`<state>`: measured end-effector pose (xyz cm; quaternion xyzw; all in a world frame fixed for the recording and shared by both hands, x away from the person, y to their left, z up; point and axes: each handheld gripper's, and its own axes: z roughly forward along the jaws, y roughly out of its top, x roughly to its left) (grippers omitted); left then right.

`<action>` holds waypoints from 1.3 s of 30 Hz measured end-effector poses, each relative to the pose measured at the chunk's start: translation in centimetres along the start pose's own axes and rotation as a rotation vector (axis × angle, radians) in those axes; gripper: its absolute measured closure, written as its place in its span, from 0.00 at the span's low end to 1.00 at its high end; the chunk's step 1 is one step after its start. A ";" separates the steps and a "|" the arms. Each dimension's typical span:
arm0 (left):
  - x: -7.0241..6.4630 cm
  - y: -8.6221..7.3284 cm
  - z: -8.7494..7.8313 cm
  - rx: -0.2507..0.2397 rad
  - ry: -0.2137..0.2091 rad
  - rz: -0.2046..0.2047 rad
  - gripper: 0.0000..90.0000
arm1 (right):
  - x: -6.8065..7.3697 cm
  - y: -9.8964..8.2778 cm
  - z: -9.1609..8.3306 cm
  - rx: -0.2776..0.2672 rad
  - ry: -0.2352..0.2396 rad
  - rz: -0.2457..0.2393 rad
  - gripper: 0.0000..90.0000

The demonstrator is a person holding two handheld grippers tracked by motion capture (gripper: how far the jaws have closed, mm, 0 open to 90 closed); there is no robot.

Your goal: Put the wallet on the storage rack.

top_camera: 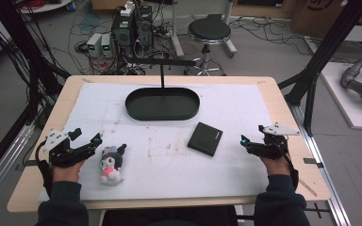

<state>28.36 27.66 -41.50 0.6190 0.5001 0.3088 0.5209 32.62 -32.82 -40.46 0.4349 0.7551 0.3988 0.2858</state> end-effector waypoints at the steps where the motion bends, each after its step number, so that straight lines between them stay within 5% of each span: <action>1: 0.0 0.0 0.0 0.001 0.001 -0.001 0.22 | 0.0 0.0 0.0 0.002 0.001 0.001 0.22; 18: -0.1 0.0 0.5 0.009 0.017 -0.006 0.22 | 0.8 0.2 0.3 -0.016 0.048 -0.012 0.22; 27: 0.0 0.1 0.6 0.008 0.004 0.008 0.22 | 4.4 1.0 1.8 0.009 0.156 -0.137 0.22; 35: 0.1 0.1 0.4 0.006 0.008 -0.002 0.22 | 5.9 1.1 3.5 0.039 0.200 -0.177 0.22; 39: 0.1 0.1 0.6 0.011 0.003 0.002 0.23 | 7.2 1.0 5.6 0.100 0.259 -0.249 0.29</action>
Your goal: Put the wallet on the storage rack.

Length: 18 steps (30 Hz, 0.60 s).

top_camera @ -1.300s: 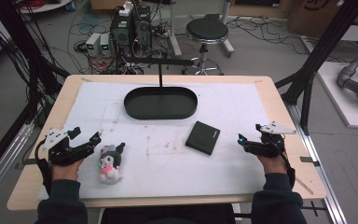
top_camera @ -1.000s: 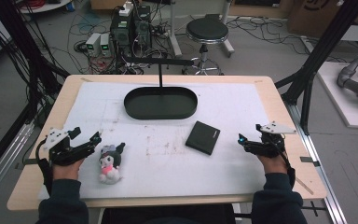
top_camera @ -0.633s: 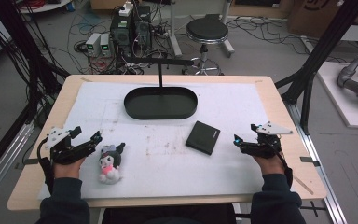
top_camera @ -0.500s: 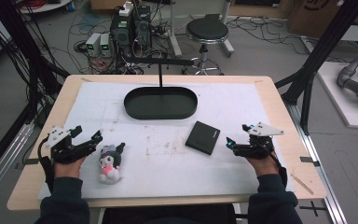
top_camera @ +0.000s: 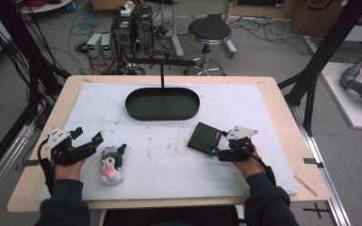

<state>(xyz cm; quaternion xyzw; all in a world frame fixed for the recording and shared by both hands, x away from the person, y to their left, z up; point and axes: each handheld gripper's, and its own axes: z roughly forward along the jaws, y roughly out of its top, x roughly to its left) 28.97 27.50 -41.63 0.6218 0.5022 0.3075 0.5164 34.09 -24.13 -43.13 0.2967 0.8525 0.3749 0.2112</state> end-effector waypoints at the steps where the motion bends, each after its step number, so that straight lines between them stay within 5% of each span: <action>1: 0.0 0.0 0.0 0.001 0.000 0.000 0.23 | 0.2 0.1 0.3 0.005 0.015 -0.007 0.30; 8: 0.0 0.0 0.2 0.010 -0.003 0.001 0.23 | 1.9 0.7 1.9 0.047 0.106 -0.097 0.44; 14: 0.0 -0.1 0.3 0.012 -0.002 -0.001 0.23 | 2.1 0.9 2.3 0.071 0.059 -0.133 0.60; 18: 0.0 -0.1 0.2 0.015 -0.001 -0.002 0.23 | 2.4 1.3 2.0 0.079 0.041 -0.166 0.81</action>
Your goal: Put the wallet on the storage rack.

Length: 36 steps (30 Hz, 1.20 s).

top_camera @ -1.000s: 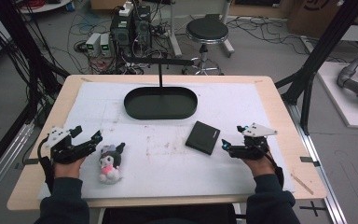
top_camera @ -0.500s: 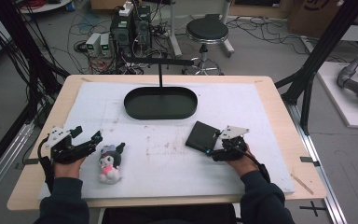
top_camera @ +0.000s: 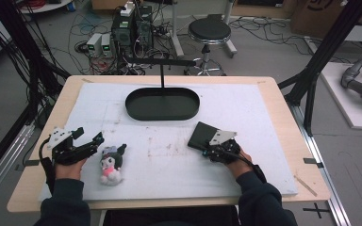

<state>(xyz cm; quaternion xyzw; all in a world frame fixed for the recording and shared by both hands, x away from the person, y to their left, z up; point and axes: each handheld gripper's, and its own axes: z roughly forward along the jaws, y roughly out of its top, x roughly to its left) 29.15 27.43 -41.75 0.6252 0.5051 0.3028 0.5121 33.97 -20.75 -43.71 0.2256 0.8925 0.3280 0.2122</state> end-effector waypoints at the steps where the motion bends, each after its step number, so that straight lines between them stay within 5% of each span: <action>1: 0.0 0.0 0.0 0.003 0.001 0.002 0.23 | 0.1 0.1 -0.1 0.000 -0.005 -0.009 0.84; 4: 0.0 0.0 0.0 0.004 0.001 0.001 0.23 | 0.2 0.3 -0.3 0.003 -0.028 -0.033 0.89; 6: 0.0 0.0 0.0 0.006 0.001 0.001 0.24 | 0.5 0.7 -0.9 -0.012 -0.095 -0.053 0.93; 10: 0.0 0.0 0.0 0.008 0.003 0.001 0.24 | 0.2 1.0 -1.6 -0.045 -0.118 -0.019 0.93; 24: 0.0 -0.1 0.0 0.019 0.007 0.010 0.25 | -3.1 1.3 -6.5 -0.279 -0.056 0.294 0.95; 31: 0.0 -0.1 0.0 0.021 0.007 0.010 0.25 | -3.6 1.4 -7.6 -0.340 0.009 0.355 0.95; 36: 0.0 -0.1 0.0 0.021 0.006 0.010 0.25 | -3.7 1.5 -7.7 -0.330 0.071 0.393 0.95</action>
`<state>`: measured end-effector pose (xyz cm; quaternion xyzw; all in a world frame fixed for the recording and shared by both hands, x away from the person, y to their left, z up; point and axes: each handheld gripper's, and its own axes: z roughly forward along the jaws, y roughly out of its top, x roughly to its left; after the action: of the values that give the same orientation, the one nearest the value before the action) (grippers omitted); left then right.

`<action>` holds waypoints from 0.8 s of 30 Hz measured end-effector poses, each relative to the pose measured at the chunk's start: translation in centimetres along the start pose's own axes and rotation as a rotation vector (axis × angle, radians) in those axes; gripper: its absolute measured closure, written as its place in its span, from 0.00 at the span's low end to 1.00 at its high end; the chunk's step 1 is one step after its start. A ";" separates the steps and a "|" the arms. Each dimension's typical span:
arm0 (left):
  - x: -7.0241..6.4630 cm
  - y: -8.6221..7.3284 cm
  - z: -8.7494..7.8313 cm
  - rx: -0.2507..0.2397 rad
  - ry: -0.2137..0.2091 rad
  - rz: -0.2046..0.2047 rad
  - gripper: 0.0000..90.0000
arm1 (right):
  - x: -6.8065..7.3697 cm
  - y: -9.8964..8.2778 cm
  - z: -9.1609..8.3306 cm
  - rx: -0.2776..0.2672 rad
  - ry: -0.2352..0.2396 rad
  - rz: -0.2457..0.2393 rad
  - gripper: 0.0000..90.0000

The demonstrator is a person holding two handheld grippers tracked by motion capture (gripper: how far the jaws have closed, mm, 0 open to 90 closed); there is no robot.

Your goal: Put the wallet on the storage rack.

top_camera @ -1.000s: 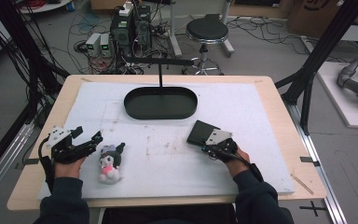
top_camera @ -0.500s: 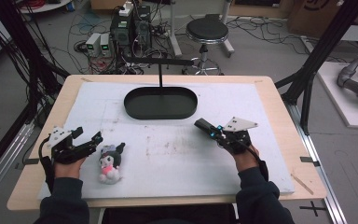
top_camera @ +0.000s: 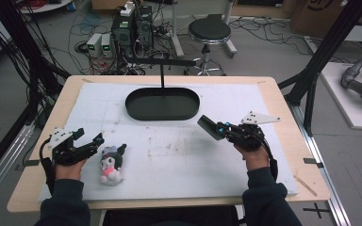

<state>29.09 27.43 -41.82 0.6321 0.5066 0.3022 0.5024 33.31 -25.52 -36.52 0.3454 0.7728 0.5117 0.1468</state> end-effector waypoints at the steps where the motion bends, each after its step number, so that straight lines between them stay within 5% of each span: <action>1: 0.0 0.0 0.0 0.000 0.000 0.000 0.25 | 0.0 0.0 0.0 0.006 0.005 0.010 0.95; 8: 0.0 0.0 0.0 -0.002 0.001 -0.001 0.25 | -0.4 0.1 -0.2 0.014 0.067 0.089 0.95; 11: 0.0 0.0 0.0 -0.001 -0.001 0.001 0.25 | -0.8 -0.3 0.1 0.055 0.001 0.097 0.94; 19: 0.0 0.0 0.0 0.004 0.000 0.005 0.25 | -1.5 -0.7 0.7 -0.007 -0.144 0.056 0.83; 24: -0.1 0.0 0.0 0.005 0.001 0.002 0.25 | -1.9 -0.9 0.8 -0.024 -0.187 0.057 0.68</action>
<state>29.06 27.35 -41.82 0.6336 0.5070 0.3016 0.5005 34.79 -26.48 -37.90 0.4117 0.7394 0.4905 0.2080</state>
